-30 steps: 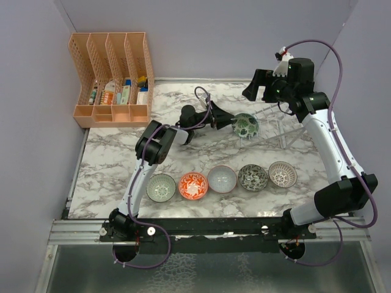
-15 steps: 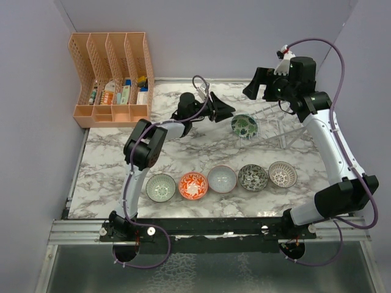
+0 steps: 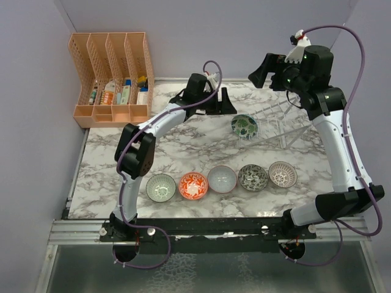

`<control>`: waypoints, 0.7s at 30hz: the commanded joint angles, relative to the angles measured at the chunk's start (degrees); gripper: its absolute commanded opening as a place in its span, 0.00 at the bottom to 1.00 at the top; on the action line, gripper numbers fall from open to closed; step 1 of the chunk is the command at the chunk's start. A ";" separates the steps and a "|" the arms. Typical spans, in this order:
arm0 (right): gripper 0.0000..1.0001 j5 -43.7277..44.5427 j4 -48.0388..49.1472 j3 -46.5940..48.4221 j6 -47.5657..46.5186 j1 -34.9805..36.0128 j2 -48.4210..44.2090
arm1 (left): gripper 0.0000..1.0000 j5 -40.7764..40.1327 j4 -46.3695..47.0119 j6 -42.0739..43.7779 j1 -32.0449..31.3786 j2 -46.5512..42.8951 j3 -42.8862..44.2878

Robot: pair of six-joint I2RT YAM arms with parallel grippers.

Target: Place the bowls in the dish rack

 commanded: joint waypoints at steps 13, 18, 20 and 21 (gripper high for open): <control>1.00 -0.30 -0.61 1.48 -0.05 -0.26 0.17 | 0.87 -2.03 1.57 35.64 -2.92 6.31 2.37; 1.00 -0.46 -0.72 1.96 -0.04 -0.24 1.34 | 0.84 5.60 8.53 34.01 -2.92 9.44 2.51; 1.00 -0.47 -0.77 2.25 0.02 -0.24 1.77 | 0.84 6.06 10.23 31.91 -2.96 10.62 3.20; 1.00 -0.47 -0.79 2.28 0.01 -0.24 1.93 | 0.84 6.54 10.97 31.27 -3.05 11.13 3.58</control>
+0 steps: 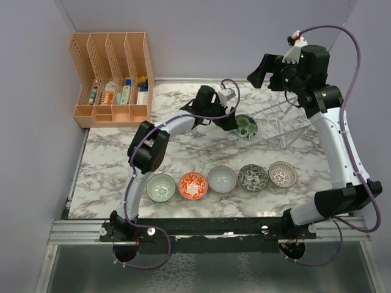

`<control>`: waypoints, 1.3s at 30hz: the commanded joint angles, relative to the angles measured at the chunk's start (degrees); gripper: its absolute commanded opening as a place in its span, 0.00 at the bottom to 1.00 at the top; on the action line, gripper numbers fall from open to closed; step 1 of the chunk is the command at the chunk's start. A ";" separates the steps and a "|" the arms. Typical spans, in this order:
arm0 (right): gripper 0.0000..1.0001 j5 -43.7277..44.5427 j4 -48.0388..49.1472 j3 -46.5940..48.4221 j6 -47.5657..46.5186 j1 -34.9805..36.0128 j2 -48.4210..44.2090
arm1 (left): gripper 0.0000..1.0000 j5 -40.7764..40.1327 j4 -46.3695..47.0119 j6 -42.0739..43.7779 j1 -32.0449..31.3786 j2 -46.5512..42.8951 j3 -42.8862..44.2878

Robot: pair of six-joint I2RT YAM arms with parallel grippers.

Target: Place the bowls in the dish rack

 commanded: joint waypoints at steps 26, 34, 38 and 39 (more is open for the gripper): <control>1.00 -0.12 0.21 0.61 -0.33 -0.24 1.39 | 0.00 -3.36 -1.20 -5.05 -2.15 5.42 8.19; 1.00 0.22 0.40 -0.10 -0.58 -0.28 0.36 | 0.00 -3.69 -4.66 -4.36 -0.24 -1.76 5.58; 1.00 0.08 0.56 -0.52 -0.55 -0.24 -0.11 | 0.00 -3.08 -5.75 -4.51 2.03 -6.81 1.07; 1.00 -0.02 0.65 -0.55 -0.52 -0.25 -0.19 | 0.00 -2.96 -6.16 -4.53 2.64 -8.14 -0.21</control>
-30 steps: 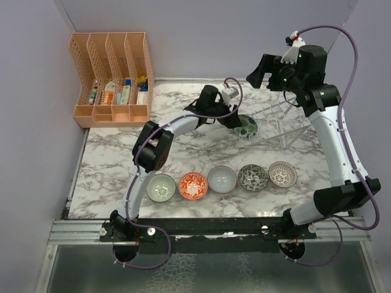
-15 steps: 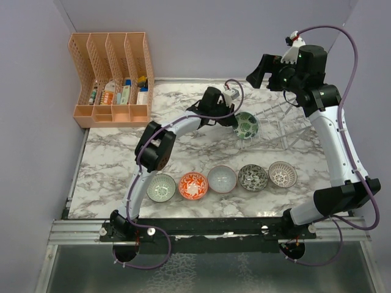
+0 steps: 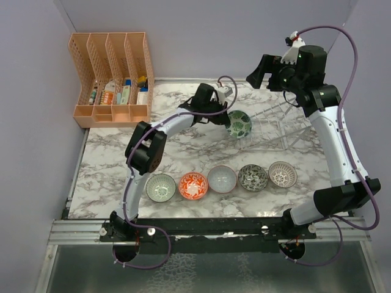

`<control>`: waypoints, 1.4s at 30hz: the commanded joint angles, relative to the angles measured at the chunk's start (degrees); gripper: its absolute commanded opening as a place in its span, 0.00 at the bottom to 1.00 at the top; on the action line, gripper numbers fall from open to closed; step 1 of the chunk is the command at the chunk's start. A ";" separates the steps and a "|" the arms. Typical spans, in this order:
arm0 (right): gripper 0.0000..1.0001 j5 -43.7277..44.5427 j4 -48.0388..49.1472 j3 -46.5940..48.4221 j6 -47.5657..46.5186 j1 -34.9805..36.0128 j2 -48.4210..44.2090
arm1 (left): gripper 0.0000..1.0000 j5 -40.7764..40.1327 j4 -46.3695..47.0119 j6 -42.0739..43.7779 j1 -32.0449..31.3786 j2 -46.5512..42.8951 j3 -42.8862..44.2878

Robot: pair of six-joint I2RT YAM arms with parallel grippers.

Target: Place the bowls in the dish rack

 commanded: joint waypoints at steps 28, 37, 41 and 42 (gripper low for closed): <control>1.00 -3.11 -0.85 -3.42 0.66 -0.25 -3.02 | 0.06 -15.80 -45.88 -0.78 13.31 -18.98 -10.37; 1.00 -3.04 -1.34 -3.97 0.31 -0.24 -3.77 | 0.18 -13.00 -43.11 -0.38 15.06 -16.78 -12.09; 1.00 -2.87 -1.31 -4.60 0.33 -0.24 -4.42 | 0.19 -13.58 -43.43 0.47 16.45 -16.43 -13.15; 1.00 -2.79 -1.30 -4.86 0.35 -0.24 -4.53 | 0.20 -13.77 -43.42 0.56 16.89 -16.50 -13.63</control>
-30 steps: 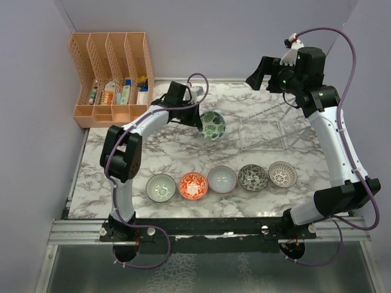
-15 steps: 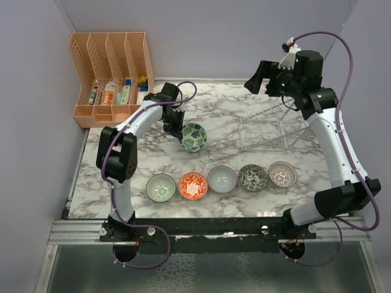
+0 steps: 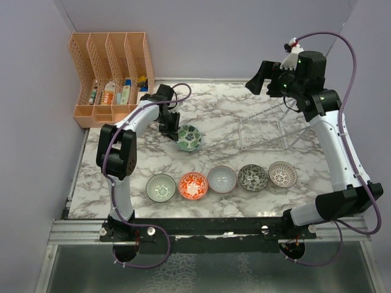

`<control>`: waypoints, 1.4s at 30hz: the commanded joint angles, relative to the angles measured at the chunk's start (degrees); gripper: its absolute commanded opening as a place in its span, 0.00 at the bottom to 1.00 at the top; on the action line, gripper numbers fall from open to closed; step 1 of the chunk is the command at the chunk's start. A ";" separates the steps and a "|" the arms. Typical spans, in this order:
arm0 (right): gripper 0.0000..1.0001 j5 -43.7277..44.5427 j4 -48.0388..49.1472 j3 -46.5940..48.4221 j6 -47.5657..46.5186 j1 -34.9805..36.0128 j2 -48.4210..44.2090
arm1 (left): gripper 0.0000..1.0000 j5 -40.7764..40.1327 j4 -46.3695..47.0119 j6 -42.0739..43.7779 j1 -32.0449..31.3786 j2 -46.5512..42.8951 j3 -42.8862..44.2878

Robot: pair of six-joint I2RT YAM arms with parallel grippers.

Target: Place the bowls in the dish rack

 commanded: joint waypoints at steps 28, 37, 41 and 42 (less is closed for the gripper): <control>1.00 -1.65 0.43 -18.96 -2.59 1.48 -1.89 | 0.54 -7.94 8.24 -6.94 3.08 -26.63 -8.89; 1.00 0.68 0.21 -14.88 -2.79 2.05 -1.62 | 0.48 -4.85 6.19 -11.98 -0.19 -43.06 -26.89; 1.00 -0.73 1.38 -12.63 -1.16 2.05 -1.30 | 0.48 -6.65 2.72 -17.54 -7.45 -48.73 -30.45; 1.00 -1.30 1.60 -12.04 -0.83 2.05 -1.05 | 0.48 -6.87 2.42 -19.27 -9.13 -49.46 -31.06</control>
